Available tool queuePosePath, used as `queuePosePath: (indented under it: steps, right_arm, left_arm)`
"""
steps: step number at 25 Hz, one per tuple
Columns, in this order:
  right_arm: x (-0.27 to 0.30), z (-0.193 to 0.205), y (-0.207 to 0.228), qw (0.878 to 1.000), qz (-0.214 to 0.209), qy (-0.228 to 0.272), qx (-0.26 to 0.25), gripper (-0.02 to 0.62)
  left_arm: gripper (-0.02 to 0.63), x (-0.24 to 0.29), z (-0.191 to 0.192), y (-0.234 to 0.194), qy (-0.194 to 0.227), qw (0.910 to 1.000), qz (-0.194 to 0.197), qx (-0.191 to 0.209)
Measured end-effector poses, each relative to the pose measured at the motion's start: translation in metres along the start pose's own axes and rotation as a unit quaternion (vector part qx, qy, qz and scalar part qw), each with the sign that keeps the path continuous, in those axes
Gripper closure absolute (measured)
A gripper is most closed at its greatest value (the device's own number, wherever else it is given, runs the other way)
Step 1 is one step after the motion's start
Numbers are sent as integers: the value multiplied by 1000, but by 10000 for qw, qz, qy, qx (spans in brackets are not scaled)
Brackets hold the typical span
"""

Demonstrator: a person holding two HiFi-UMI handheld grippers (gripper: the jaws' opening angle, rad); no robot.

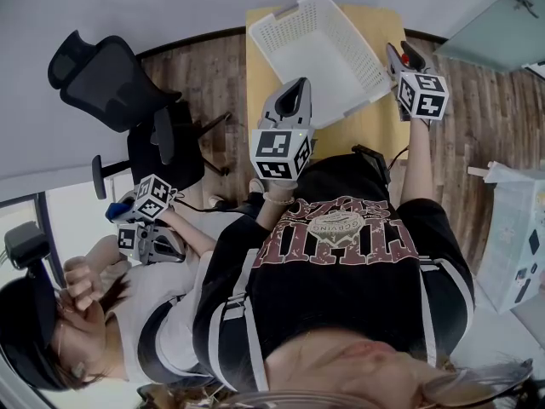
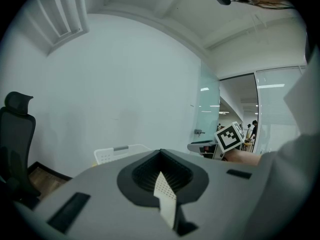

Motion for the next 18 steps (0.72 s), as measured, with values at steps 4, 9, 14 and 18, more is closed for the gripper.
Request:
queuePosePath:
  steps: [4, 9, 14, 18]
  right_arm:
    - [-5, -13, -19, 9997, -141, 90, -191, 447]
    - [-12, -24, -36, 9988, -304, 218, -306, 479]
    - [-18, -28, -46, 9982, -404, 252, -370, 516]
    - [-24, -27, -54, 9975, -496, 267, -428, 529]
  left_arm:
    - [560, -4, -1, -2, 21, 10000, -31, -11]
    - [560, -7, -1, -1, 48, 10000, -72, -24]
    - [560, -8, -3, 1, 65, 9999, -94, -17]
    - [560, -10, -2, 3, 76, 9999, -116, -5]
Point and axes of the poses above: the fingertips, and each gripper's own axes: x forward along the fingers, y to its right, z out of its underside, the point moved 3 cm from there along -x, backward along the fingers, and after that the axes turned 5 degrees about x, right-handed, at the moved point
